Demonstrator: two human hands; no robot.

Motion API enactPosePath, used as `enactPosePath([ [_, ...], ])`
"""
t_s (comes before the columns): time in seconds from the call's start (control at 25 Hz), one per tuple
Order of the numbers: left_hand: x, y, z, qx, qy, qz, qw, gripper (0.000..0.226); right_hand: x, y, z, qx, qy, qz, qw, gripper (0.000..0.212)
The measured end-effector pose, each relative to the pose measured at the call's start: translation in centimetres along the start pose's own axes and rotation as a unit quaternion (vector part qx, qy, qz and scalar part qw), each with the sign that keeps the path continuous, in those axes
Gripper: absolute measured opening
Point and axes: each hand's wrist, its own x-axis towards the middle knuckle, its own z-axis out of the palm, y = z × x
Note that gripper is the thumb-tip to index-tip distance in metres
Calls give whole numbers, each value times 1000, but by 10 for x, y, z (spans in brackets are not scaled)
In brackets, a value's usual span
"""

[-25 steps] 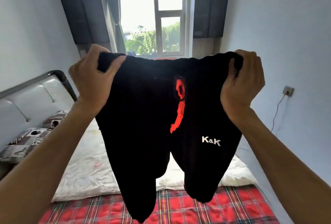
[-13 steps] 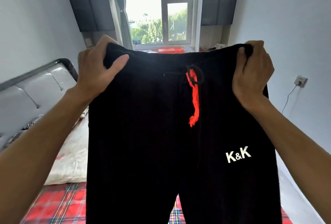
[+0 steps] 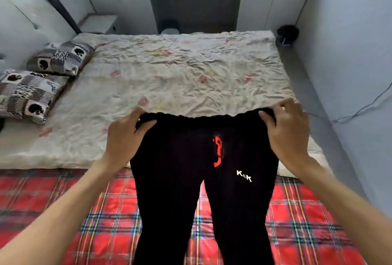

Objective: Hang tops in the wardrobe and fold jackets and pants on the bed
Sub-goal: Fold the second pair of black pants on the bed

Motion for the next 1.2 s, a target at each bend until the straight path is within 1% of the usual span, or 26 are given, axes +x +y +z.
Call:
enactPosePath([
  [0.12, 52, -21, 79, 29, 21, -65, 997, 27, 42, 26, 83, 12, -53, 43, 998, 35],
  [0.2, 108, -41, 145, 64, 23, -114, 991, 28, 92, 42, 163, 24, -93, 75, 993, 34],
  [0.28, 153, -61, 207, 84, -13, -192, 978, 32, 122, 59, 242, 65, -160, 136, 975, 28],
  [0.32, 164, -72, 244, 87, -42, -228, 969, 41, 123, 71, 282, 86, -203, 162, 962, 34],
  [0.36, 163, -82, 281, 84, -83, -243, 963, 50, 111, 83, 317, 93, -248, 176, 948, 45],
  [0.4, 149, -91, 317, 74, -135, -234, 960, 58, 86, 99, 349, 91, -290, 169, 938, 53],
  [0.44, 123, -99, 349, 68, -195, -199, 958, 64, 49, 113, 371, 80, -332, 140, 930, 55],
  [0.48, 88, -105, 377, 85, -271, -141, 949, 69, 5, 128, 387, 59, -380, 92, 918, 56],
  [0.52, 51, -111, 400, 133, -357, -77, 921, 73, -40, 142, 394, 18, -437, 34, 899, 56],
  [0.56, 17, -119, 418, 191, -438, -23, 878, 76, -80, 158, 400, -23, -487, -16, 873, 60],
  [0.6, -11, -128, 431, 237, -495, 1, 836, 77, -110, 171, 402, -43, -517, -37, 854, 64],
  [0.64, -29, -134, 440, 261, -521, 0, 812, 78, -129, 182, 401, -30, -515, -32, 856, 67],
  [0.68, -38, -138, 445, 267, -521, -15, 810, 77, -139, 187, 396, 12, -480, 2, 877, 66],
  [0.72, -42, -138, 445, 269, -500, -28, 822, 77, -147, 193, 390, 60, -427, 53, 901, 61],
  [0.76, -45, -134, 443, 260, -453, -35, 852, 74, -153, 194, 377, 86, -365, 101, 921, 54],
  [0.8, -52, -126, 440, 231, -386, -40, 892, 65, -161, 194, 362, 97, -318, 141, 932, 45],
  [0.84, -64, -115, 435, 172, -320, -52, 930, 52, -176, 195, 342, 98, -292, 170, 936, 35],
  [0.88, -84, -101, 428, 98, -270, -85, 954, 37, -199, 194, 320, 99, -295, 198, 930, 26],
  [0.92, -113, -85, 422, 22, -254, -151, 955, 26, -229, 192, 297, 93, -319, 221, 917, 20],
  [0.96, -146, -72, 418, -39, -257, -240, 935, 21, -262, 188, 276, 80, -349, 234, 904, 19],
  [1.0, -178, -60, 416, -89, -268, -344, 895, 22, -295, 183, 260, 57, -376, 247, 891, 23],
  [1.04, -211, -52, 419, -136, -278, -448, 839, 27, -325, 180, 249, 33, -395, 266, 879, 29],
  [1.08, -240, -44, 421, -181, -277, -529, 782, 30, -348, 177, 241, 14, -405, 282, 870, 33],
  [1.12, -263, -40, 424, -227, -267, -580, 736, 29, -362, 174, 240, -3, -415, 289, 863, 34],
  [1.16, -282, -36, 427, -268, -266, -600, 705, 24, -372, 171, 240, -29, -428, 280, 859, 32],
  [1.2, -294, -31, 427, -299, -274, -596, 693, 18, -376, 169, 241, -59, -449, 250, 856, 29],
])
